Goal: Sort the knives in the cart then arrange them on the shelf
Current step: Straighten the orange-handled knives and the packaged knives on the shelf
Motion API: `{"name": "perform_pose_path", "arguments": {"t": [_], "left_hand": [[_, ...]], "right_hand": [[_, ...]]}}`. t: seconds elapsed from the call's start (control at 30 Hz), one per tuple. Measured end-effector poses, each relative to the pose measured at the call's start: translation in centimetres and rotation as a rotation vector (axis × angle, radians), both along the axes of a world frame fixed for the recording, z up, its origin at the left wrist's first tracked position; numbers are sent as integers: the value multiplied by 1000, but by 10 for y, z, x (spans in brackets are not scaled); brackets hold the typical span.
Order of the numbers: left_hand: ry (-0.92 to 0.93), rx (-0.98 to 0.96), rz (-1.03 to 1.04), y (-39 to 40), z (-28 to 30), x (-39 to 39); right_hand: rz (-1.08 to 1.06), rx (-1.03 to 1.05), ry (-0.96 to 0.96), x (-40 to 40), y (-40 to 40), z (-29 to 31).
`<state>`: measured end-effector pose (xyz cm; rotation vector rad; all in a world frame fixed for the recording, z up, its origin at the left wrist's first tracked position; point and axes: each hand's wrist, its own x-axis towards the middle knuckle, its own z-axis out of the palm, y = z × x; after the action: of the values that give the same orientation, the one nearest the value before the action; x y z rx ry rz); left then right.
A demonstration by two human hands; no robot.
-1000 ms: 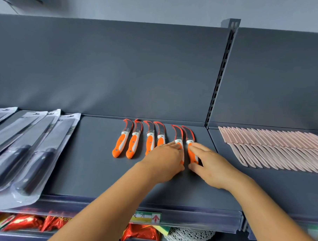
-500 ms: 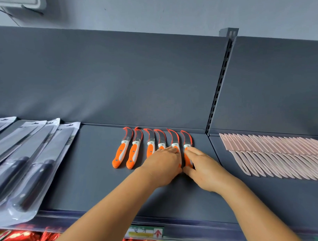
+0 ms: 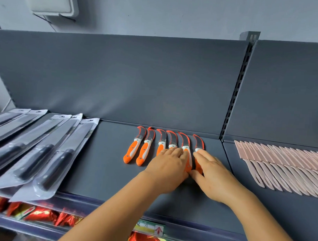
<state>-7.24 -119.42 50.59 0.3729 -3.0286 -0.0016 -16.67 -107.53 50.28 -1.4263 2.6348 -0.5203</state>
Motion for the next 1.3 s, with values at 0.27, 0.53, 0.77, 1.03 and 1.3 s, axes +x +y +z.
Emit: {"name": "perform_pose_path", "arguments": {"t": [0.27,0.53,0.77,1.03,1.3], "left_hand": [[202,-3,82,-20,10,72],[202,-16,217,-84,14,194],[207,23,259,-152,16,296],[168,8,293,-211,14,362],[209,11,550,-277,15,398]], "right_hand": [[172,-192,130,52,-18,15],[293,-149,85,149,-92,21],[322,-161,13,246,-172,21],[343,-92,23,314,-231,21],[468,-22,12,345,-287,28]]}}
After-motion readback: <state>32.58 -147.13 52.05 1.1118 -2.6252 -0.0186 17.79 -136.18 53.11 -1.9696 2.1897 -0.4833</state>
